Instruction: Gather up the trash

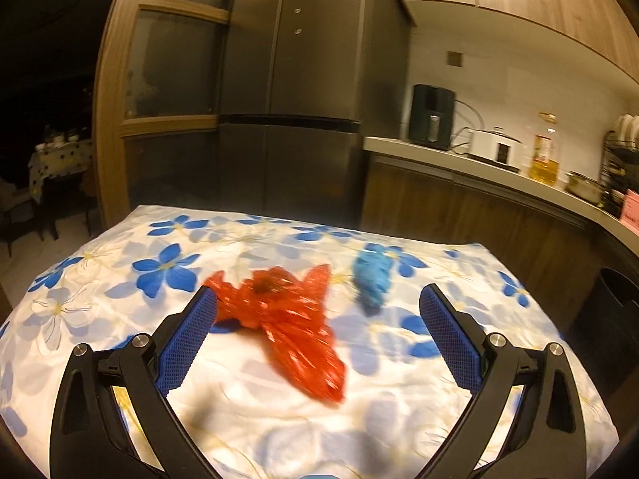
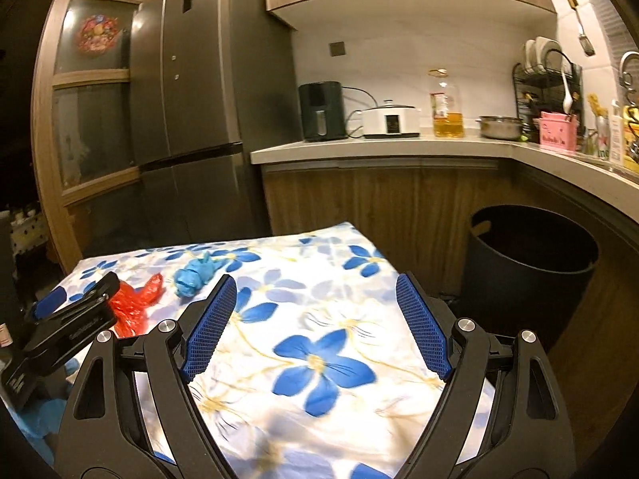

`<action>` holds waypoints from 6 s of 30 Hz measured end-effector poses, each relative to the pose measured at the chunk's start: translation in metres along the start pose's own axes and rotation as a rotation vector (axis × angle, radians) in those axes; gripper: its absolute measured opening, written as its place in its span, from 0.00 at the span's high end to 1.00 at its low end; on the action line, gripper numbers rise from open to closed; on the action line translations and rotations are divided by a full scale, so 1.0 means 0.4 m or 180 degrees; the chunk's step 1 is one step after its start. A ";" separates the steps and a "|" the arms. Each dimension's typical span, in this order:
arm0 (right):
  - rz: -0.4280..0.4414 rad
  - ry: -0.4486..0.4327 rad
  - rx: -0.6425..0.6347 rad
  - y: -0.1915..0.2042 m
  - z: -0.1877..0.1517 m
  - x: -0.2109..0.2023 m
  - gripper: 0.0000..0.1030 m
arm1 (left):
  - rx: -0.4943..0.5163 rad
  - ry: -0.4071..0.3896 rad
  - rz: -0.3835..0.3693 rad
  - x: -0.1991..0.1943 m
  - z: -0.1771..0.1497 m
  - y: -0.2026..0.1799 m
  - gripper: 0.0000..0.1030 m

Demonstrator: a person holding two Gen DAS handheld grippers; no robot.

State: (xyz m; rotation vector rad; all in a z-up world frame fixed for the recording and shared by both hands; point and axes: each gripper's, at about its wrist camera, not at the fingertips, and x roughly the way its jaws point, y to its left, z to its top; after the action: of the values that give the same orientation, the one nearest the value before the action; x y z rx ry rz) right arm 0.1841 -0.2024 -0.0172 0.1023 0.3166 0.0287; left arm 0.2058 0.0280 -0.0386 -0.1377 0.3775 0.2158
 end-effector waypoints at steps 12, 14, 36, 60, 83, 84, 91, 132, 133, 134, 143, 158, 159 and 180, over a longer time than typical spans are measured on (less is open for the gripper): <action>0.0201 0.0158 -0.0011 0.079 0.005 0.133 0.21 | -0.0219 0.0485 0.0092 0.143 0.001 0.034 0.17; 0.0221 0.0189 -0.0036 0.095 0.001 0.156 0.21 | -0.0260 0.0626 0.0091 0.165 -0.007 0.043 0.26; 0.0509 0.0487 -0.0405 0.306 -0.021 0.358 0.25 | -0.0605 0.0398 0.0077 0.093 0.013 0.162 0.84; 0.0679 0.0913 -0.0454 0.373 -0.043 0.482 0.93 | -0.0619 0.0310 -0.0002 0.080 0.002 0.191 0.84; 0.0517 0.0398 -0.0484 0.175 0.016 0.131 0.95 | -0.0434 0.0425 -0.0130 -0.019 -0.028 0.101 0.85; 0.0507 0.0389 -0.0473 0.167 0.017 0.121 0.95 | -0.0420 0.0425 -0.0148 -0.025 -0.028 0.094 0.85; 0.0397 0.0300 -0.0389 0.086 0.026 0.055 0.95 | -0.0279 0.0370 -0.0269 -0.069 -0.025 0.018 0.85; -0.1099 -0.0125 0.0312 -0.650 0.132 -0.040 0.95 | 0.0871 0.0172 -0.2136 -0.095 -0.005 -0.867 0.85; -0.1099 -0.0132 0.0320 -0.656 0.132 -0.038 0.95 | 0.0884 0.0181 -0.2158 -0.091 -0.008 -0.875 0.85; -0.1101 -0.0130 0.0321 -0.659 0.133 -0.035 0.95 | 0.0908 0.0194 -0.2181 -0.086 -0.013 -0.885 0.85; -0.1064 -0.0113 0.0340 -0.690 0.130 -0.001 0.94 | 0.1032 0.0234 -0.2394 -0.063 -0.041 -0.944 0.80; -0.1143 0.0035 0.0450 -0.718 0.111 0.021 0.44 | 0.0879 0.0288 -0.2175 -0.021 -0.032 -0.891 0.24; -0.1153 0.0053 0.0453 -0.716 0.110 0.020 0.36 | 0.0873 0.0282 -0.2139 -0.022 -0.031 -0.881 0.20; -0.1213 0.0253 0.0195 -0.484 0.076 -0.118 0.09 | 0.0937 0.0016 -0.1511 -0.177 -0.016 -0.594 0.06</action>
State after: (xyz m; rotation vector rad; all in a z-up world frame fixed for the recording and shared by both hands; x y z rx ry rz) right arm 0.1512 -0.3999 0.0059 0.1001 0.4122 -0.3555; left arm 0.1951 -0.2160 0.0044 0.0643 0.3672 -0.3085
